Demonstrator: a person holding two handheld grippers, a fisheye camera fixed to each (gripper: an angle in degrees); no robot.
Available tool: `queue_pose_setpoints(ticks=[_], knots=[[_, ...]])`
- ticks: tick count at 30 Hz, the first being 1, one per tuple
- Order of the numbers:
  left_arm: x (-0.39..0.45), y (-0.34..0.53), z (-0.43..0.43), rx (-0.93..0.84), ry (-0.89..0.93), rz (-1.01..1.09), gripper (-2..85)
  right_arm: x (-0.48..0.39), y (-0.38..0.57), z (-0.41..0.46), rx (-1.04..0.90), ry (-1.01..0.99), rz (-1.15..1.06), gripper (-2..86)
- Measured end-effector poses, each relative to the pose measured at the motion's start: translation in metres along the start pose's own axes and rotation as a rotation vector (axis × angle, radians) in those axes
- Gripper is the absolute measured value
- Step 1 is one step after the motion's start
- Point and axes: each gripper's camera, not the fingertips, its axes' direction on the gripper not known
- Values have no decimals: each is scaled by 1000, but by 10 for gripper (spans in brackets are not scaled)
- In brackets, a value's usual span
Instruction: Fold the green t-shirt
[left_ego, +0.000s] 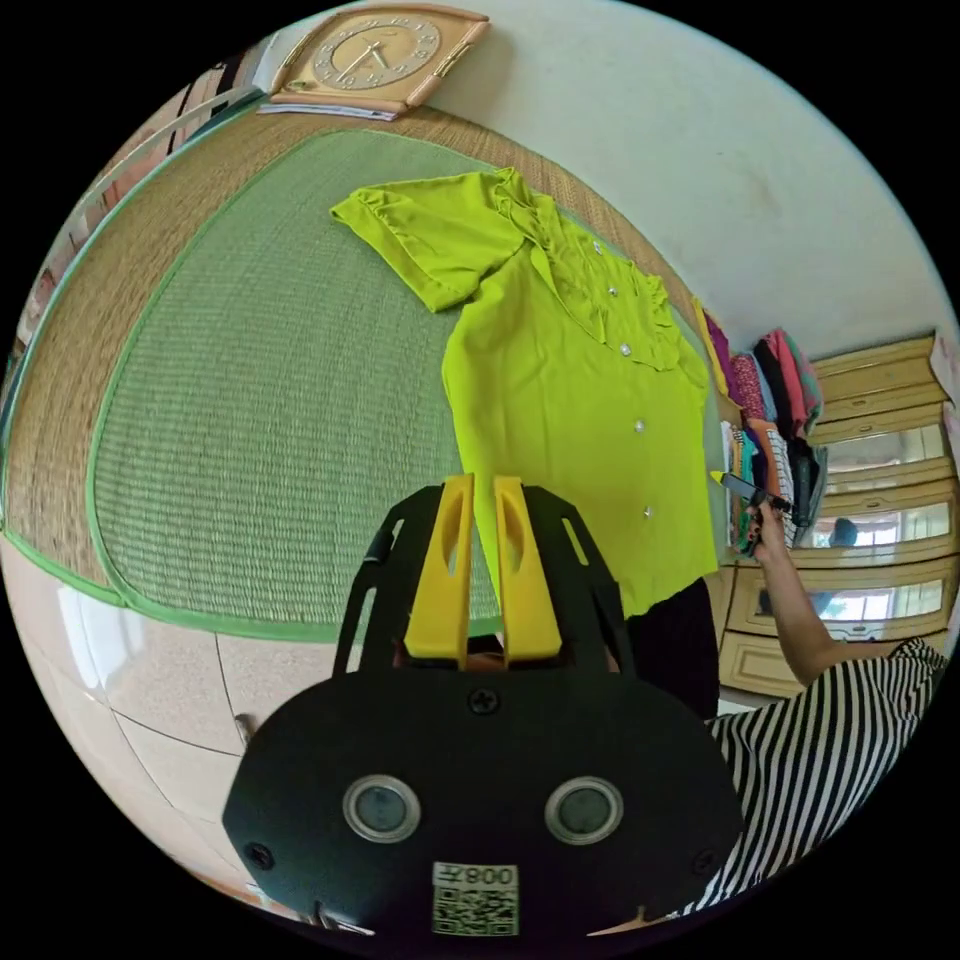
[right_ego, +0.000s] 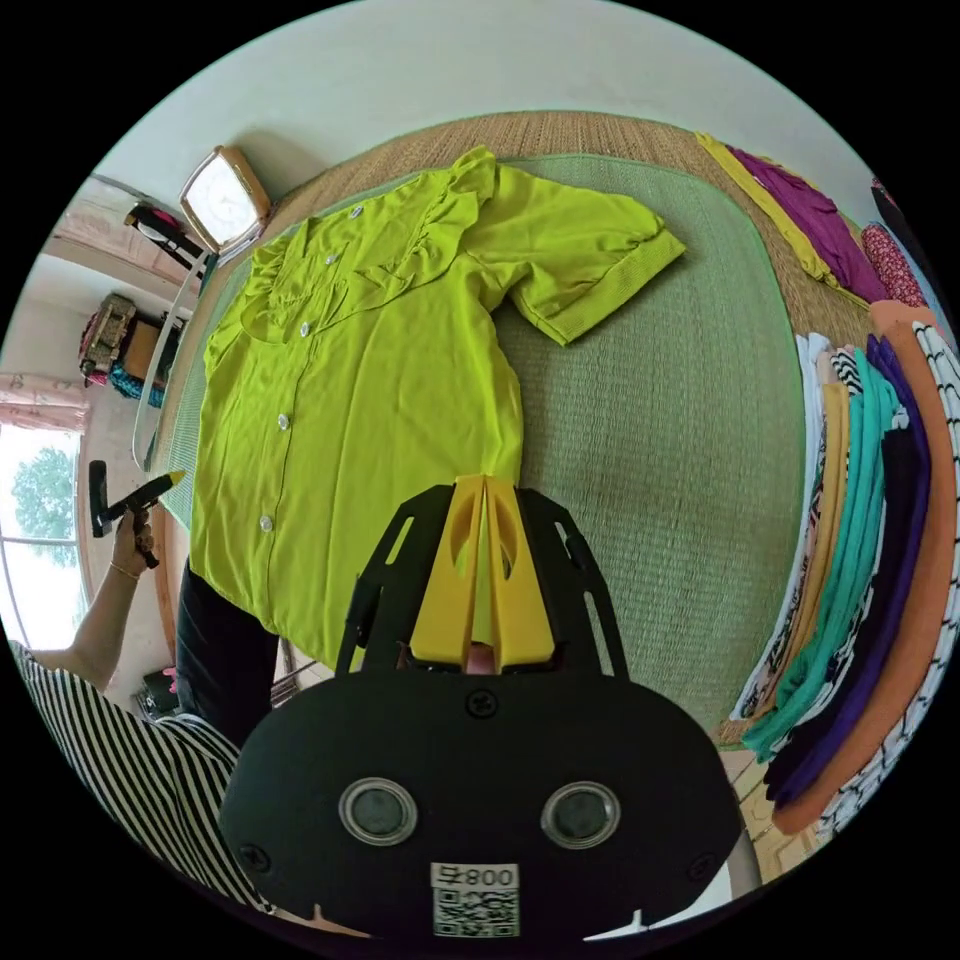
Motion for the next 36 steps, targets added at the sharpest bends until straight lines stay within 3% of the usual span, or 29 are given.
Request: queue_pose_setpoints(ticks=[8,13,21,28,36], knots=[[-37,90,30,-111,193,-82,79,-34,119,-31,-100,-57,20,64],[-54,104,42,-112,205,-84,80,-24,155,-35,-155,-37,79,73],[-68,118,64,-94,181,-76,77,-14,160,-43,-209,-83,115,10],[-68,115,93,-126,37,-52,28,-23,144,-147,-1,-341,61,2],[-38,94,14,129,71,134,13,-29,121,-231,102,-332,11,2]])
